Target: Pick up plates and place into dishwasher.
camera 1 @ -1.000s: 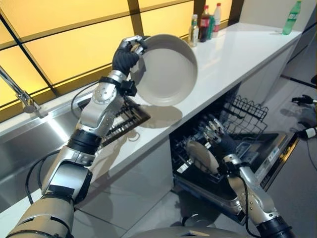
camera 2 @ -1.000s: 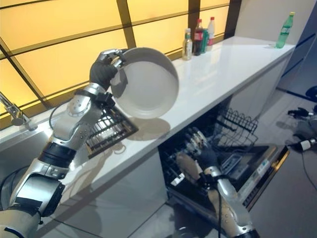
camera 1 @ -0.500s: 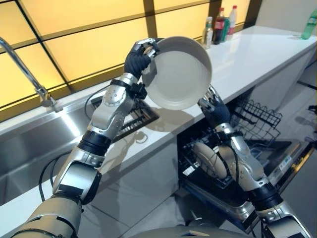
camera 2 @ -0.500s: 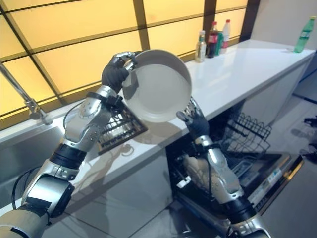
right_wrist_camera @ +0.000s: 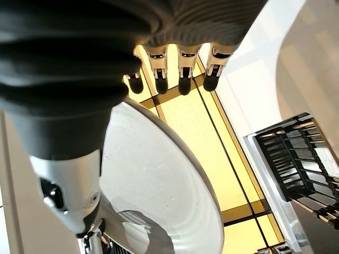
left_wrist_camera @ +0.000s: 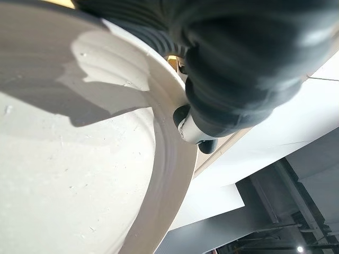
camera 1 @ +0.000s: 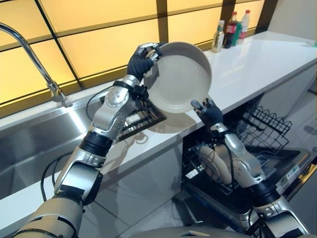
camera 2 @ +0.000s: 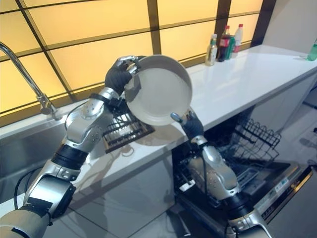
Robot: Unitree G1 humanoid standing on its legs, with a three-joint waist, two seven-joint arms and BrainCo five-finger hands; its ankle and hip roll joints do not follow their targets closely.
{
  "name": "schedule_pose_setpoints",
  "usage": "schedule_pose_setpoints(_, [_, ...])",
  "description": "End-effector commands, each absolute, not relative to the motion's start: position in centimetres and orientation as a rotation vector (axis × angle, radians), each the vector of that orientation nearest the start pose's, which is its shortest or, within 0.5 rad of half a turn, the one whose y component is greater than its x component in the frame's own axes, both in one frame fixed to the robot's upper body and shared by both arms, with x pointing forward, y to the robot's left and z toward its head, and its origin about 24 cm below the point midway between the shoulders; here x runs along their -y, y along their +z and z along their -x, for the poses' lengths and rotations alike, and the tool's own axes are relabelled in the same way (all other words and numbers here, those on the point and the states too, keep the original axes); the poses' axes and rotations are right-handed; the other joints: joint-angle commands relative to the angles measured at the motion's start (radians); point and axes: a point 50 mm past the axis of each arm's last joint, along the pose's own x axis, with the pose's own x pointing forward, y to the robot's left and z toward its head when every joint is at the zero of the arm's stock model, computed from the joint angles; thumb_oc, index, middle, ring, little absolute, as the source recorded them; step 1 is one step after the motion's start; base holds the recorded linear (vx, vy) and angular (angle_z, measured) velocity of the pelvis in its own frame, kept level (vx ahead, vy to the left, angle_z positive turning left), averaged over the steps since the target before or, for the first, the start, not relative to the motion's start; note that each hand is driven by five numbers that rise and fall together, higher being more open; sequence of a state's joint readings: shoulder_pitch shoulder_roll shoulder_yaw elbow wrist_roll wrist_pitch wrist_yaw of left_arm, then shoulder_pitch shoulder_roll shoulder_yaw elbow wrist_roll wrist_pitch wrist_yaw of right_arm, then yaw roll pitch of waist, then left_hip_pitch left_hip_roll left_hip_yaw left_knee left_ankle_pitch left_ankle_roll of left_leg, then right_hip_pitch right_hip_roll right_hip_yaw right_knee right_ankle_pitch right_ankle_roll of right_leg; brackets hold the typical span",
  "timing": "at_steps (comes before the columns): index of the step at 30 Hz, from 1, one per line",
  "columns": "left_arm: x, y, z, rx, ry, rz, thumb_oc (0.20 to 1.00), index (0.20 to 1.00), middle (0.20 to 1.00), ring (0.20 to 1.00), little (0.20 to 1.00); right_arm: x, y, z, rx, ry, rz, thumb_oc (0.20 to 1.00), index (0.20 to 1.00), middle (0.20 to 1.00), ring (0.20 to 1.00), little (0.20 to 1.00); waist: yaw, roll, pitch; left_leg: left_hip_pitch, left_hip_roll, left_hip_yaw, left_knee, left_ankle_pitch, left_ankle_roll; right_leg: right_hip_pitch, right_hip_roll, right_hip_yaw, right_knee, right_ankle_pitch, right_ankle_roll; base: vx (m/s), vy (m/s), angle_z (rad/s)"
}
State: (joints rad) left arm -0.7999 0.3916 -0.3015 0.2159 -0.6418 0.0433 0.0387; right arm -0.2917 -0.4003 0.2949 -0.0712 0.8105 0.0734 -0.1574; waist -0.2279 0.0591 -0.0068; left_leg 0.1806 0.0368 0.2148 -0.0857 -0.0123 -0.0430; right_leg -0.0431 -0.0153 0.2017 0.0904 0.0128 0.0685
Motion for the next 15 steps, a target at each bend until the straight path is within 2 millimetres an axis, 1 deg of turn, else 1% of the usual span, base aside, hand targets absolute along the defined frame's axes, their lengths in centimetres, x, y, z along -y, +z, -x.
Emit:
schedule_pose_setpoints(1, [-10.6, 23.2, -35.0, 0.445, -0.425, 0.073, 0.2, 0.2, 0.2, 0.2, 0.2, 12.0, 15.0, -30.6, 0.188, 0.343, -0.417, 1.0, 1.0, 1.0, 1.0, 1.0, 0.006, -0.045, -0.024, -0.097, -0.042, -0.055, 0.121, -0.068, 0.083, -0.009, -0.029, 0.002, 0.008, 0.022, 0.064, 0.0, 0.0, 0.0])
schedule_pose_setpoints(6, [-10.1, 22.5, -35.0, 0.418, -0.45, 0.106, 0.2, 0.2, 0.2, 0.2, 0.2, 11.4, 15.9, -31.0, 0.204, 0.347, -0.417, 1.0, 1.0, 1.0, 1.0, 1.0, 0.011, -0.048, -0.028, -0.098, -0.041, -0.06, 0.115, -0.065, 0.083, -0.007, -0.03, 0.001, 0.003, 0.025, 0.063, 0.0, 0.0, 0.0])
schedule_pose_setpoints(11, [-9.5, 22.3, -34.9, 0.405, -0.471, 0.103, 0.2, 0.2, 0.2, 0.2, 0.2, 11.1, 16.8, -31.3, 0.226, 0.337, -0.42, 1.0, 1.0, 1.0, 1.0, 1.0, 0.018, -0.049, -0.028, -0.095, -0.038, -0.063, 0.115, -0.066, 0.083, -0.002, -0.031, -0.002, 0.002, 0.022, 0.062, 0.0, 0.0, 0.0])
schedule_pose_setpoints(12, [-9.4, 22.3, -35.0, 0.402, -0.474, 0.105, 0.2, 0.2, 0.2, 0.2, 0.2, 10.9, 17.0, -31.4, 0.232, 0.338, -0.418, 0.645, 0.645, 0.645, 0.645, 0.645, 0.019, -0.049, -0.028, -0.096, -0.038, -0.063, 0.116, -0.066, 0.083, 0.0, -0.031, -0.003, 0.001, 0.023, 0.062, 0.0, 0.0, 0.0])
schedule_pose_setpoints(13, [-9.4, 22.2, -35.0, 0.401, -0.476, 0.106, 0.2, 0.2, 0.2, 0.2, 0.2, 10.9, 17.2, -31.5, 0.237, 0.339, -0.417, 0.313, 0.313, 0.313, 0.313, 0.313, 0.02, -0.049, -0.028, -0.096, -0.039, -0.063, 0.117, -0.066, 0.083, 0.001, -0.031, -0.003, 0.0, 0.023, 0.061, 0.0, 0.0, 0.0])
schedule_pose_setpoints(14, [-9.3, 22.2, -35.0, 0.397, -0.48, 0.112, 0.2, 0.2, 0.2, 0.2, 0.2, 10.8, 17.3, -31.5, 0.24, 0.341, -0.418, 0.2, 0.2, 0.2, 0.2, 0.2, 0.022, -0.049, -0.029, -0.098, -0.04, -0.066, 0.117, -0.066, 0.083, 0.001, -0.031, -0.004, 0.0, 0.023, 0.061, 0.0, 0.0, 0.0])
schedule_pose_setpoints(15, [-9.2, 22.1, -35.0, 0.394, -0.483, 0.114, 0.2, 0.2, 0.2, 0.2, 0.2, 10.8, 17.4, -31.6, 0.241, 0.341, -0.418, 0.2, 0.2, 0.2, 0.2, 0.2, 0.024, -0.05, -0.029, -0.099, -0.04, -0.068, 0.118, -0.066, 0.083, 0.001, -0.031, -0.004, 0.0, 0.023, 0.06, 0.0, 0.0, 0.0])
